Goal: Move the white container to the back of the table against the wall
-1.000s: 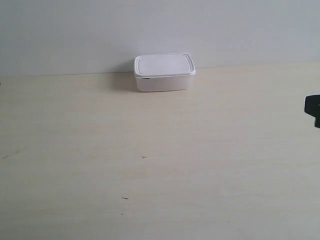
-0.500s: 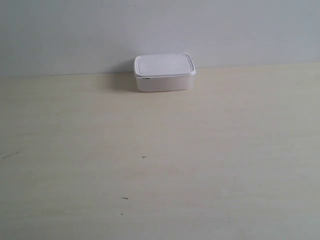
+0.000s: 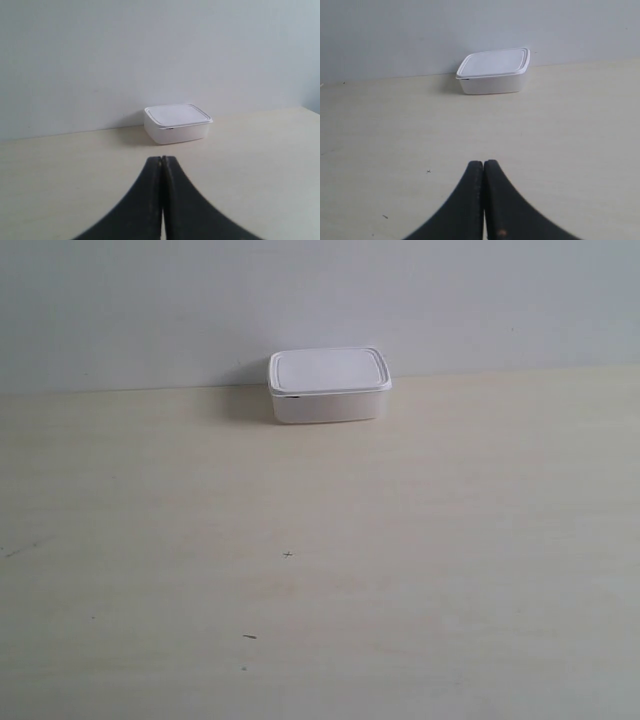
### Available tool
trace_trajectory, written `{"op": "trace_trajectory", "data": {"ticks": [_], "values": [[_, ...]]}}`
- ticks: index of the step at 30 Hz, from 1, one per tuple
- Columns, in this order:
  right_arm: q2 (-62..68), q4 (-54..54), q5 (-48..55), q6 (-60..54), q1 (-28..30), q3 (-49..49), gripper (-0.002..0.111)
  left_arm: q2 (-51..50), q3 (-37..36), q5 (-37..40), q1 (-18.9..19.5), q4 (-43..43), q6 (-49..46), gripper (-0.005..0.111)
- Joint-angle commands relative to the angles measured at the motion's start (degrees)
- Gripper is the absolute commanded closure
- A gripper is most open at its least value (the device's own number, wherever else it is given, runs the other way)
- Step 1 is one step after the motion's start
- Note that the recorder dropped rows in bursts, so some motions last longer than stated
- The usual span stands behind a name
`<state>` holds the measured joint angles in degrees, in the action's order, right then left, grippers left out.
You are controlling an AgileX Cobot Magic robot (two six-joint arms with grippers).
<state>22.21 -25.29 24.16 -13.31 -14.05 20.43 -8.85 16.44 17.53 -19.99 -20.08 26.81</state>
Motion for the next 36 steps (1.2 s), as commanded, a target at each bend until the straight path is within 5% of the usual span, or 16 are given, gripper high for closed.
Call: {"op": "trace_trajectory", "data": {"ticks": [1, 9, 14, 24, 36], "values": [[-0.18, -0.2, -0.23, -0.41, 0.0, -0.21, 0.108, 0.3, -0.19, 0.38, 0.02, 0.37, 0.38, 0.107], [-0.18, -1.5, -0.25, -0.27, 0.0, -0.44, 0.108, 0.3, -1.23, 0.38, 0.02, 0.26, 0.38, 0.107], [-5.58, 5.87, -0.52, -0.27, 0.12, -3.53, 0.108, 4.2, -7.58, -7.85, 0.02, -8.19, 0.38, 0.107], [-20.68, 8.58, 0.05, -0.27, 17.04, -7.14, 0.108, 7.55, -13.53, -6.64, 0.02, 0.72, 0.38, 0.107], [-22.21, 18.57, -2.15, -0.27, 18.49, -18.97, 0.108, 8.79, -16.44, -6.99, 0.02, 0.98, 0.38, 0.107]]}}
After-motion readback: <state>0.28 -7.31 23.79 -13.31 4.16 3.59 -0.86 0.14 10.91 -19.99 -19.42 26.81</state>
